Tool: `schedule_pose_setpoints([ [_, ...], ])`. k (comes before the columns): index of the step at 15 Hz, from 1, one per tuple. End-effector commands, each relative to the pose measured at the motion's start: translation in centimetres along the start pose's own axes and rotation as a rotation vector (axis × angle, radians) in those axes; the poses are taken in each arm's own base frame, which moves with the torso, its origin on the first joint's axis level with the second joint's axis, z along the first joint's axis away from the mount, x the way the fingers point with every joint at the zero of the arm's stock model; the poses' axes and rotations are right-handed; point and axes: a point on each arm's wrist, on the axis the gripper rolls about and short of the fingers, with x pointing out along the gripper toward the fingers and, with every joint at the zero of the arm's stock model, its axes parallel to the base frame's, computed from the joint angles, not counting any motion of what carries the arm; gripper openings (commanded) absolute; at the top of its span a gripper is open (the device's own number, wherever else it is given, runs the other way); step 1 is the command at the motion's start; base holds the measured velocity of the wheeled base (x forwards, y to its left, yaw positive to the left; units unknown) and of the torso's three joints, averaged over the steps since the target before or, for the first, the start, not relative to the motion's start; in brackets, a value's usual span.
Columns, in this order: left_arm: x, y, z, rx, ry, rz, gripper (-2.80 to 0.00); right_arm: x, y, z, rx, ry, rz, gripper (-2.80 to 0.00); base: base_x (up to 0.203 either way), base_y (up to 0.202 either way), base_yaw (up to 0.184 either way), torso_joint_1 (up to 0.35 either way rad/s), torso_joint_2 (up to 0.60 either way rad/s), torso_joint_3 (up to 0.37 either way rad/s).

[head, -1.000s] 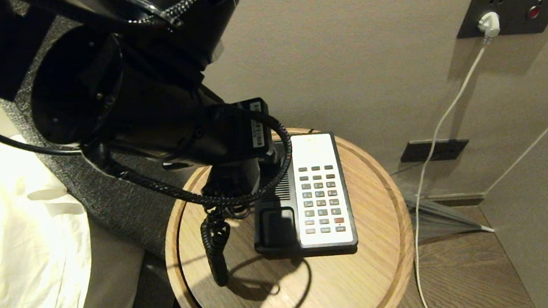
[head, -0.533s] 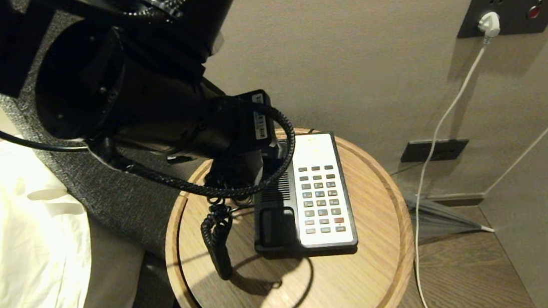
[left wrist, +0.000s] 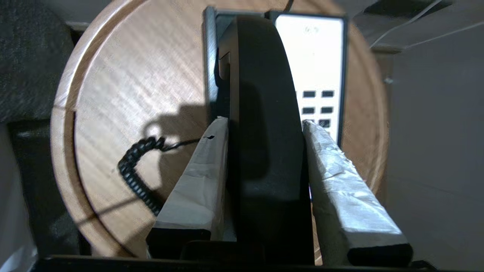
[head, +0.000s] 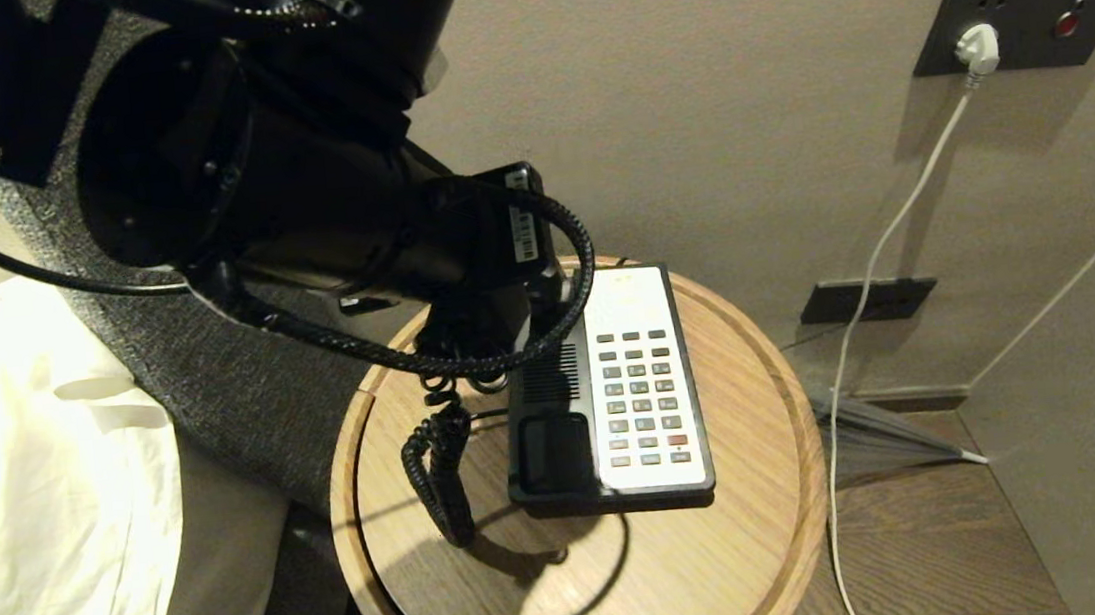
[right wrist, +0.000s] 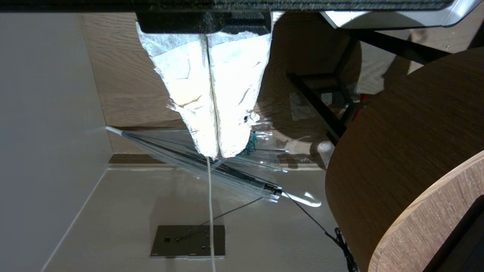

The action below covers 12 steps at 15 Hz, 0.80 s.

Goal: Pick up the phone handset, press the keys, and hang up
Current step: Pick up the desk phone handset

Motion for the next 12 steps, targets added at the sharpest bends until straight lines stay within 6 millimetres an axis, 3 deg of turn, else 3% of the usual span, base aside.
schedule_pose_setpoints([
  [1, 0.1, 0.0, -0.1, -0.001, 0.003, 0.006, -2.80, 0.0, 0.0, 0.0, 0.000, 0.001, -0.001, -2.80, 0.000, 0.000, 0.000, 0.000, 0.00, 0.000],
  [8, -0.5, 0.2, 0.3, -0.020, -0.018, -0.007, -2.80, 0.0, 0.0, 0.0, 0.000, 0.001, -0.001, -2.80, 0.000, 0.000, 0.000, 0.000, 0.00, 0.000],
  [12, -2.6, 1.6, 1.0, -0.062, -0.046, -0.022, -2.80, 0.0, 0.0, 0.0, 0.000, 0.001, -0.001, -2.80, 0.000, 0.000, 0.000, 0.000, 0.00, 0.000],
])
